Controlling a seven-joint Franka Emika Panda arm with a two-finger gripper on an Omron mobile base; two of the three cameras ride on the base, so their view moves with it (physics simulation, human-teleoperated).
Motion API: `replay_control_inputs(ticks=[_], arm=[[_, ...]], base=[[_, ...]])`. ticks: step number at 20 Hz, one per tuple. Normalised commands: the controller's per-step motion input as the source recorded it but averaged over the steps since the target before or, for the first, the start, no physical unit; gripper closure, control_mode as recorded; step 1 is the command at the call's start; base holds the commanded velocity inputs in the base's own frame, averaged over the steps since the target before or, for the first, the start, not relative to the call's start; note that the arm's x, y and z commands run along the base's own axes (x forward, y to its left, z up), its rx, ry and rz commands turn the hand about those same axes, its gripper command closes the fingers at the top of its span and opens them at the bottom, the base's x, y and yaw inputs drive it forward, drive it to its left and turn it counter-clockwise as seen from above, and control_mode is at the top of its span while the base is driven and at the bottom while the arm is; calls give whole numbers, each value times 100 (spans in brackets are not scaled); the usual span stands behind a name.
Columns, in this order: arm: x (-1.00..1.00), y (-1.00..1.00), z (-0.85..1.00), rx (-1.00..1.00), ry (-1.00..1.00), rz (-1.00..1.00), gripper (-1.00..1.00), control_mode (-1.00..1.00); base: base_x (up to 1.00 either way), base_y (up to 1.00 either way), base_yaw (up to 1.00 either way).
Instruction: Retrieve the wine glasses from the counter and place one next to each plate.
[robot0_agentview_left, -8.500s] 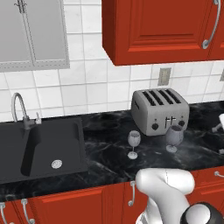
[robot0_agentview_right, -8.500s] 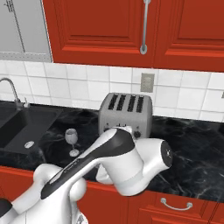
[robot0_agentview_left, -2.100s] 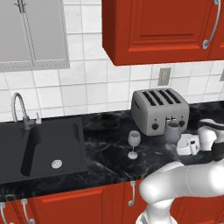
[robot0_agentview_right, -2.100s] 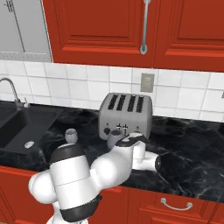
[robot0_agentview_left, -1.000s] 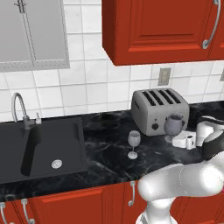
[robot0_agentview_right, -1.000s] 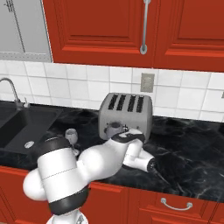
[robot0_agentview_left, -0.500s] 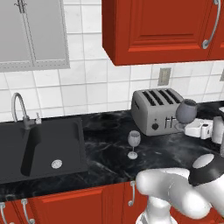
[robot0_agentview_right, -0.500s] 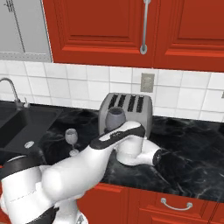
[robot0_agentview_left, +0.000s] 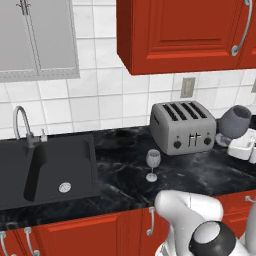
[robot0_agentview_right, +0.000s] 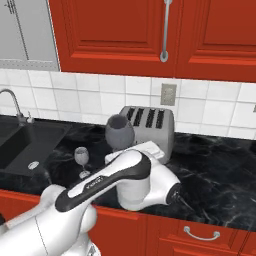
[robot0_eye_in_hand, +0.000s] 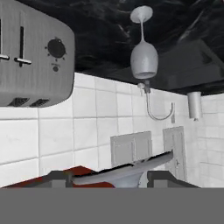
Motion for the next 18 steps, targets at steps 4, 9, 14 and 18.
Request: replay_control_inputs(ticks=[4, 9, 14, 18], arm=[[-89, 19, 64, -1, -20, 0, 100, -100], [-70, 47, 34, -3, -5, 0, 100, -100], [-61, 32, 41, 0, -5, 1, 100, -100], [-94, 18, 54, 0, -17, 0, 100, -100]], base=[[0, 0, 0], [0, 0, 0], [0, 0, 0], [0, 0, 0]])
